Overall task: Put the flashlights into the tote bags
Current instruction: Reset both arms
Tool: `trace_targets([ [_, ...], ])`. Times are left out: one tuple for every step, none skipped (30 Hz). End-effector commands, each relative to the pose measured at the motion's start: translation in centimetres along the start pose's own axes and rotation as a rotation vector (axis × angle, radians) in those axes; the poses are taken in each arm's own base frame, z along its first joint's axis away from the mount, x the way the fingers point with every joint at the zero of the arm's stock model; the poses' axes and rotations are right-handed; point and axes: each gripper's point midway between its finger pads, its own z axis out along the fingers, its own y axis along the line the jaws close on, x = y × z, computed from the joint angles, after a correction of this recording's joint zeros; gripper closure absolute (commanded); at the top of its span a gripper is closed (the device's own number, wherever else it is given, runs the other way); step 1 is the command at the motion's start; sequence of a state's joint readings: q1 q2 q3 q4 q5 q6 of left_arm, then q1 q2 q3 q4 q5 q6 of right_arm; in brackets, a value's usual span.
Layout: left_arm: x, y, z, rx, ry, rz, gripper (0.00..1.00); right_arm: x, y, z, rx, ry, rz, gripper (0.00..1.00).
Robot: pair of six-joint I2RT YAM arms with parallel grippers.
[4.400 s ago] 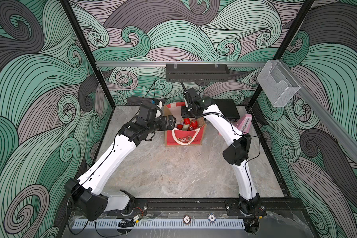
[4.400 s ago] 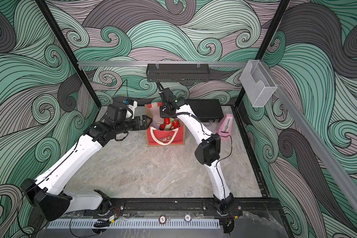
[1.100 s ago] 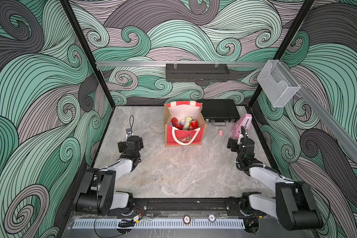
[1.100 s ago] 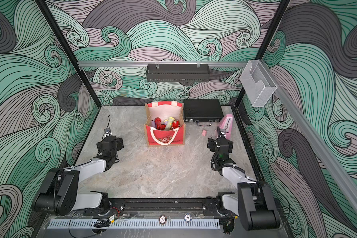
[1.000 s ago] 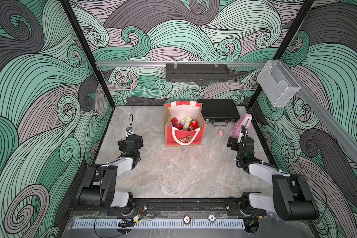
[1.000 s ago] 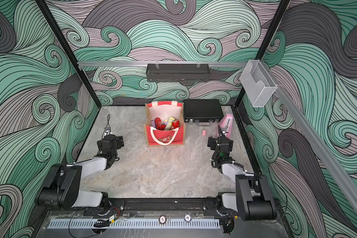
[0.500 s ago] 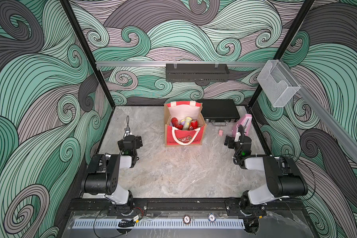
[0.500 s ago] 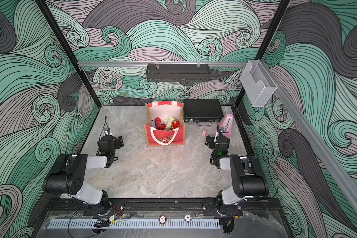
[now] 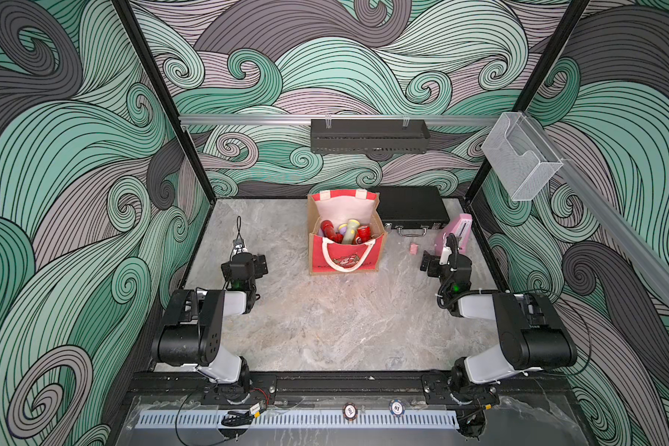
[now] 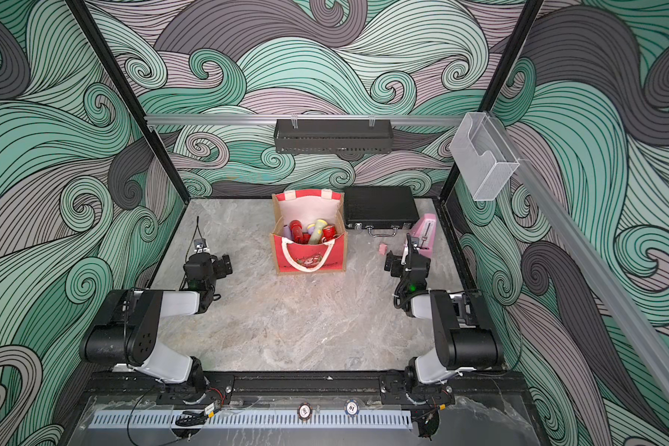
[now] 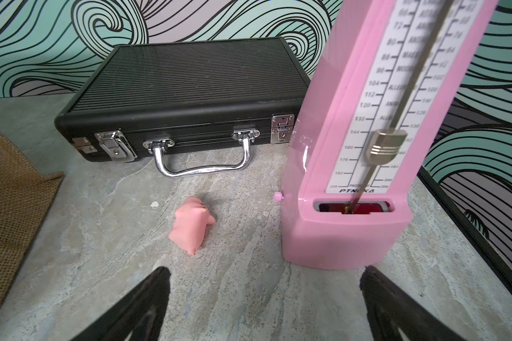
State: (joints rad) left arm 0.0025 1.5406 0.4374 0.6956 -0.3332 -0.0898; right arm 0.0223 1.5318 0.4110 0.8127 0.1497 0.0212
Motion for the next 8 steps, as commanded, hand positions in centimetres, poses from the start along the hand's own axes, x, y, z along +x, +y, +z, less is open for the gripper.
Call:
trace_targets([
  [-1.43, 0.04, 0.02, 0.005, -0.027, -0.022, 0.01, -0.47, 0.22, -0.20, -0.011, -0.025, -0.018, 0.00],
  [-1.42, 0.04, 0.02, 0.005, -0.028, -0.021, 0.01, -0.49, 0.24, -0.21, -0.011, -0.025, -0.019, 0.01],
  [-1.47, 0.04, 0.01, 0.005, -0.029, -0.021, 0.01, -0.46, 0.27, -0.18, -0.012, -0.023, -0.019, 0.00],
  [-1.43, 0.01, -0.01, 0.006, -0.028, -0.021, 0.02, -0.43, 0.23, -0.08, -0.011, -0.020, -0.019, 0.00],
  [-1.40, 0.04, 0.00, 0.005, -0.027, -0.022, 0.02, -0.38, 0.26, -0.11, -0.011, -0.019, -0.020, 0.00],
  [-1.41, 0.05, 0.00, 0.005, -0.027, -0.022, 0.01, -0.39, 0.22, -0.08, -0.010, -0.017, -0.019, 0.00],
  [-1.40, 0.05, -0.01, 0.005, -0.028, -0.022, 0.02, -0.41, 0.23, -0.07, -0.010, -0.019, -0.019, 0.00],
  [-1.40, 0.03, -0.02, 0.005, -0.027, -0.021, 0.02, -0.47, 0.26, -0.15, -0.011, -0.023, -0.020, 0.00],
])
